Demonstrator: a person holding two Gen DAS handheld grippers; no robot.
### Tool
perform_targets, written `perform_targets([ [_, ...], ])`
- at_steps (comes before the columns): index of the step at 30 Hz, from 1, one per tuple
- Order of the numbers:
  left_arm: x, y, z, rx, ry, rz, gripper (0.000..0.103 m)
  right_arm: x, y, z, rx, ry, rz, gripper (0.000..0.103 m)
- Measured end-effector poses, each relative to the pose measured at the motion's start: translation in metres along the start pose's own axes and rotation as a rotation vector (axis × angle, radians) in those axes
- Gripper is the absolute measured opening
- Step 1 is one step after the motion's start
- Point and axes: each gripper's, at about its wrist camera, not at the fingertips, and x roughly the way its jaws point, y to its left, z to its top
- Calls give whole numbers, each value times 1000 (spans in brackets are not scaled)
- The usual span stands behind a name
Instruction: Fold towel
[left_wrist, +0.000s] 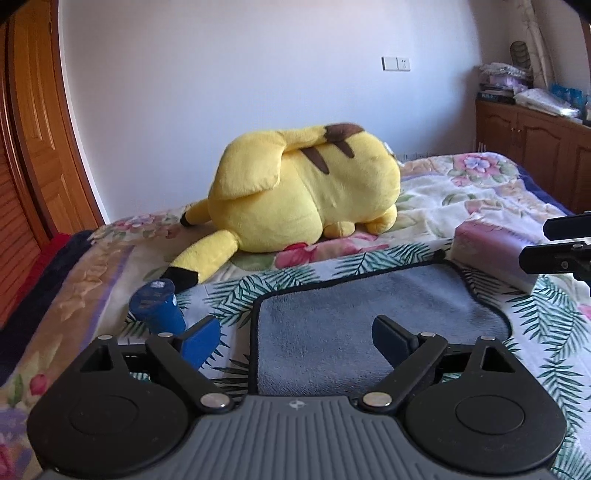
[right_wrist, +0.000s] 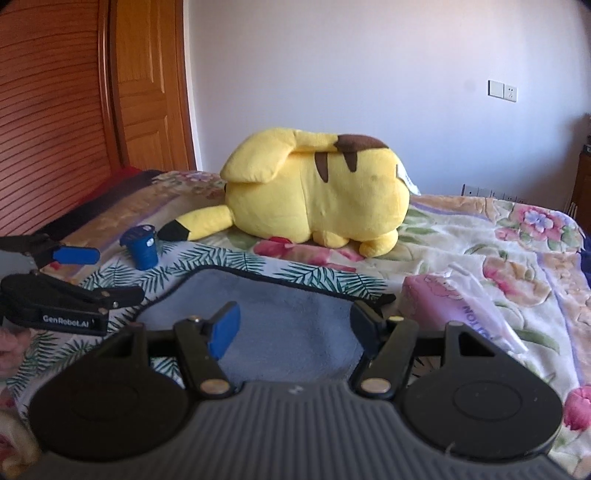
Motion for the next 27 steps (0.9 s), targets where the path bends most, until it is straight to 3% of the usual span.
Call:
perform_targets([
  [8,-42,-2,6,-10,-33,-18,100,-34,7,-1,9,-21,-26,66],
  [27,-140,-7,1,10,-90,-59,103,-110,22,-6,54,-71,-61,67],
])
